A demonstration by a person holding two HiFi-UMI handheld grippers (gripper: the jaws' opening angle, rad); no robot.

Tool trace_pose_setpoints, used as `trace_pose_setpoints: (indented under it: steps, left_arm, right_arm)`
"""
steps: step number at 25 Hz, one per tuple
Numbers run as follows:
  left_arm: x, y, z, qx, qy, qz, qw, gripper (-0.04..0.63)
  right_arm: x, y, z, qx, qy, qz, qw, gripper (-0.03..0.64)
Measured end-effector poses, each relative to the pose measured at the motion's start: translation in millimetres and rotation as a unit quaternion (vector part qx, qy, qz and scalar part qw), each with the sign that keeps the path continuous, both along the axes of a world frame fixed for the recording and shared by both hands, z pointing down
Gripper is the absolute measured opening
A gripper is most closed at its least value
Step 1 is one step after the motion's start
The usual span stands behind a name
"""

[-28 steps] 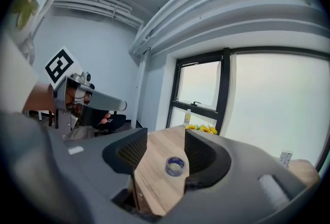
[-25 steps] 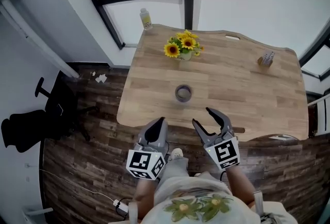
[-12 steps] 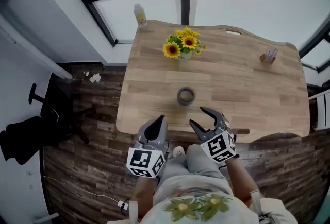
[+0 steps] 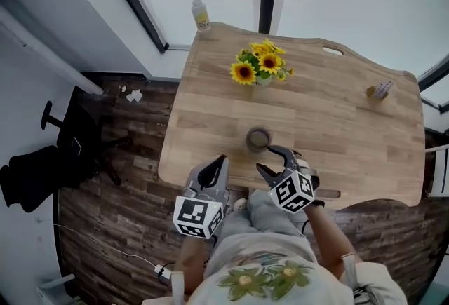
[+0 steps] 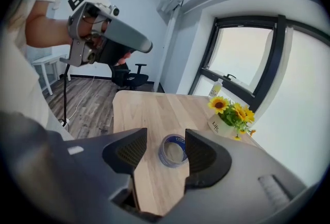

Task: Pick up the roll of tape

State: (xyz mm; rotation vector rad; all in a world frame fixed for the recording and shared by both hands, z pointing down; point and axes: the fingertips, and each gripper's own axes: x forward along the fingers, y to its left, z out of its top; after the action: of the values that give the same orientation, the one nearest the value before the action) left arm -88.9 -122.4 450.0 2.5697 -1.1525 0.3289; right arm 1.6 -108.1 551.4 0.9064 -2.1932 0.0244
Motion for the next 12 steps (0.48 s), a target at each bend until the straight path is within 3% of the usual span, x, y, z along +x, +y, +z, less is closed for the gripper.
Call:
trace_pose_setpoints:
  steps: [12]
  left_arm:
    - [15.8, -19.5, 27.2, -0.023, -0.023, -0.005, 0.9994, 0.003]
  right_arm:
    - [-8.3, -19.5, 62.1, -0.066, 0.062, -0.111, 0.99, 0.227]
